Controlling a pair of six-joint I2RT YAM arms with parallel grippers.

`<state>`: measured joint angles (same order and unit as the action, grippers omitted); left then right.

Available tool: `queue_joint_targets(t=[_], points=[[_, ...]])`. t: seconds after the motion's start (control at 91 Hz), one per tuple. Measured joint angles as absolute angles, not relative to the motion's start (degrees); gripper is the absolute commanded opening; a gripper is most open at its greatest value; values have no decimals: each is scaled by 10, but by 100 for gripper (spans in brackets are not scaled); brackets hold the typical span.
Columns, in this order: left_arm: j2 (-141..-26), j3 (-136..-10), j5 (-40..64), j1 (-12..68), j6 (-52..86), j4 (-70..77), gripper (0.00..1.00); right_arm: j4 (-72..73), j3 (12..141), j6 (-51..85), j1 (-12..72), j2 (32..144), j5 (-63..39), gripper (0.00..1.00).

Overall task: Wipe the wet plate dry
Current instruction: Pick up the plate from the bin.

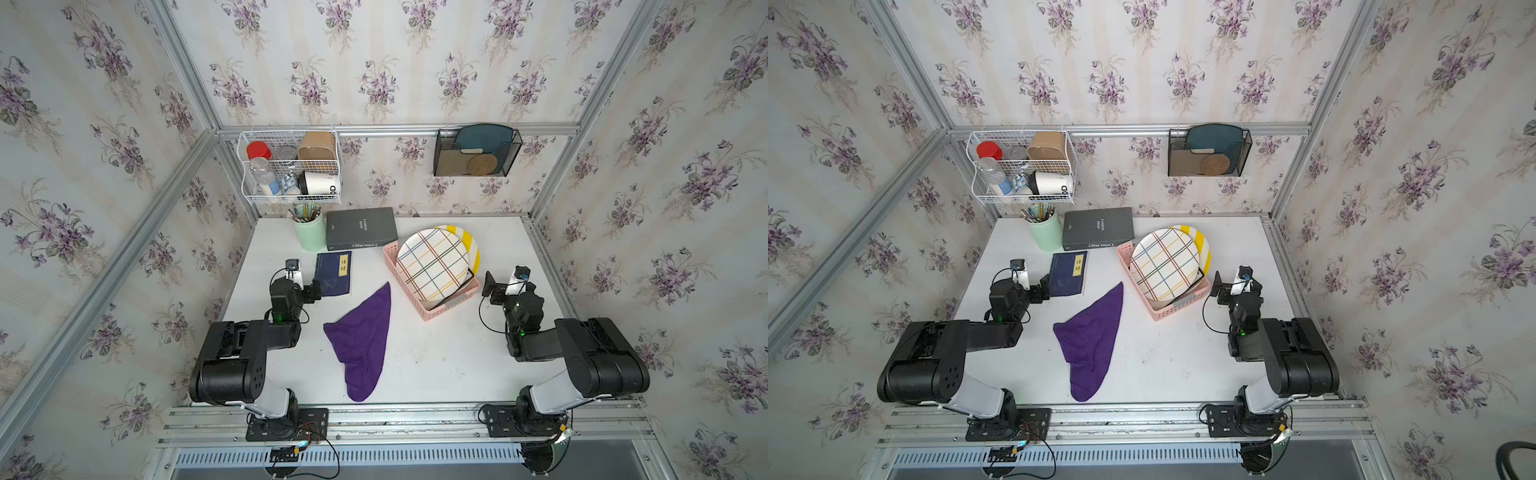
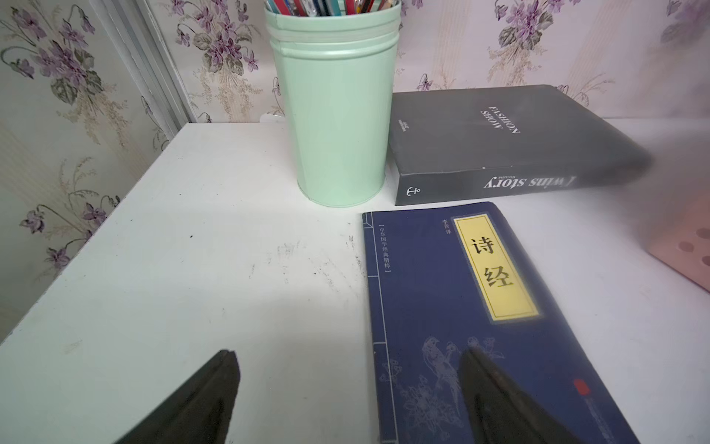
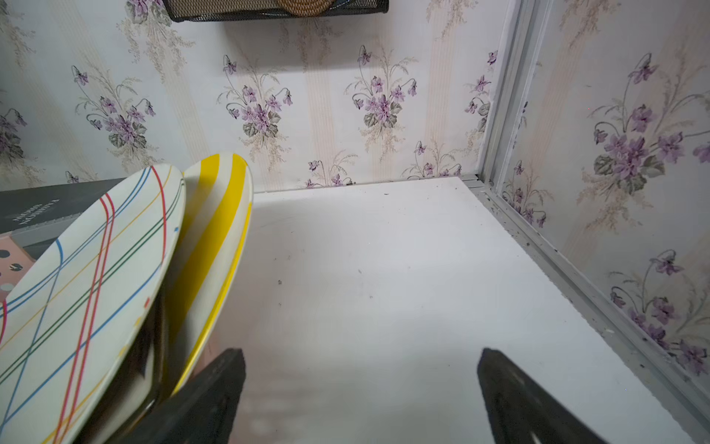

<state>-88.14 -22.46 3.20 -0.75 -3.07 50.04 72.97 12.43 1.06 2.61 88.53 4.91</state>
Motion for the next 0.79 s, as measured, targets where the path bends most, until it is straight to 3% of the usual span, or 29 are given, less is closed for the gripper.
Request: queue_joint_targets(t=[0.429, 0.527, 0.648, 0.791], points=[[-881, -222, 31, -8, -30, 502, 92, 717, 118, 12, 26, 858, 57, 98], [-861, -222, 18, -8, -27, 481, 92, 636, 133, 24, 30, 751, 84, 96], [-746, -251, -17, 1, -4, 379, 90, 474, 219, 109, 30, 602, 94, 91], [-655, -327, -51, 17, 86, 226, 89, 291, 352, 215, 30, 587, 27, 81]])
